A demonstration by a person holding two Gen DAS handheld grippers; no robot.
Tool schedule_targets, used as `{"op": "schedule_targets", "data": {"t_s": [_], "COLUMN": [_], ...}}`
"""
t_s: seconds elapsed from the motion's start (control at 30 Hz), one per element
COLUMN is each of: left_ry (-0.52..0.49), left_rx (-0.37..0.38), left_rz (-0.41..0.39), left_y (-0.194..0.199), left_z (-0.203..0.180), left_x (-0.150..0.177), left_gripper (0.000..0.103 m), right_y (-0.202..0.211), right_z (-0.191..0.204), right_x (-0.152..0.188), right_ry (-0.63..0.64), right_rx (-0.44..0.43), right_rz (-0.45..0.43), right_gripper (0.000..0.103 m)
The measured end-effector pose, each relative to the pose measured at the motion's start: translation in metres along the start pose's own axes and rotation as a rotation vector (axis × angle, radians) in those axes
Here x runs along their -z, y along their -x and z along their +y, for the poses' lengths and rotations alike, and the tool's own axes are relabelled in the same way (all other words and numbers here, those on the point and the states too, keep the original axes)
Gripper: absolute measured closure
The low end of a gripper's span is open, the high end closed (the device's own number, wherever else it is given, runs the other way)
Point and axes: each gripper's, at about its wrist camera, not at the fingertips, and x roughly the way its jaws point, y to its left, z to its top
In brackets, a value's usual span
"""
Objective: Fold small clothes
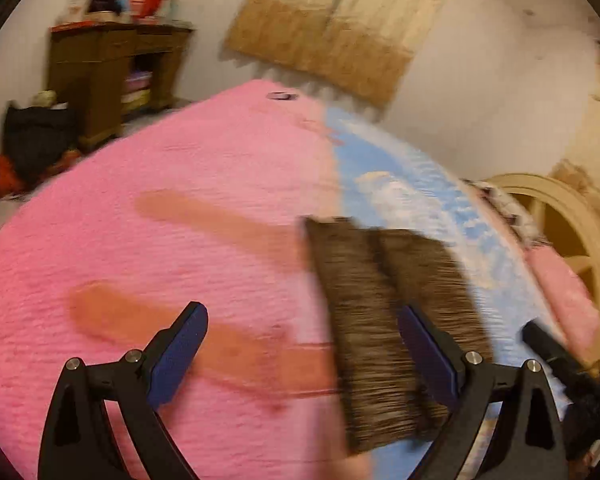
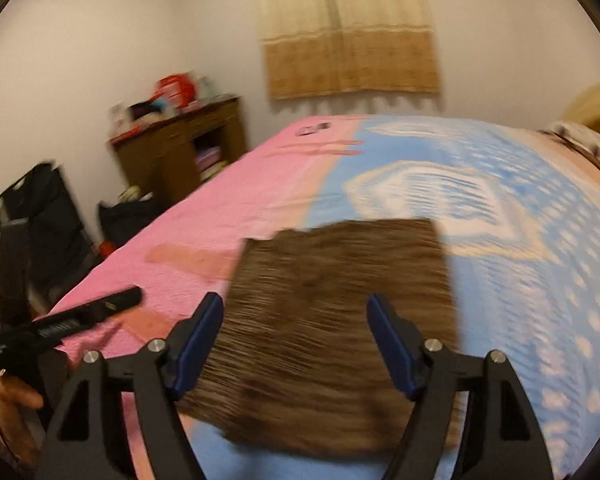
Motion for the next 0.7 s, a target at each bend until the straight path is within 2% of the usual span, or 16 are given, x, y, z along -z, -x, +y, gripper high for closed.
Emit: {"op": "schedule_targets", "data": {"t_s": [0.1, 0.13, 0.2, 0.33, 0.47, 0.57, 0.7], "left_ry": [0.039, 0.062, 0.082, 0.128, 0.086, 0.048, 0.061], "left_rx": [0.194, 0.237, 0.272, 0.289, 0.278, 0.209, 0.249], "left_rz": [0.063, 0.095, 0.13, 0.201, 0.15, 0.181, 0.185], "left_y": [-0.017, -0.027, -0.047, -0.078, -0.082, -0.093, -0.093], "left_z": [-0.022, -0.029, -0.04, -0.05, -0.059, -0.061, -0.064], "left_x": [-0.003, -0.003, 0.0, 0.011, 0.014, 0.017, 0.014], "left_gripper": [0.007, 0.007, 0.007, 0.007, 0.007, 0.007, 0.007], "right_y": [0.013, 0.017, 0.023, 0.026, 0.025, 0.025, 0.021], "right_z": [-0.028, -0.035, -0.043, -0.052, -0.056, -0.06, -0.068], "right_x": [0.009, 0.014, 0.023, 0.03, 0.034, 0.035, 0.039], "right_ry": [-0.07, -0.093, -0.123, -0.143, -0.154, -0.16, -0.183], "right_rx": [0.039, 0.047, 0.051, 0.031, 0.003, -0.014, -0.031], "right_rz": [0.016, 0.02, 0.022, 0.044, 0.049, 0.045, 0.05], "right_gripper": [0.026, 0.026, 0.026, 0.026, 0.026, 0.026, 0.026]}}
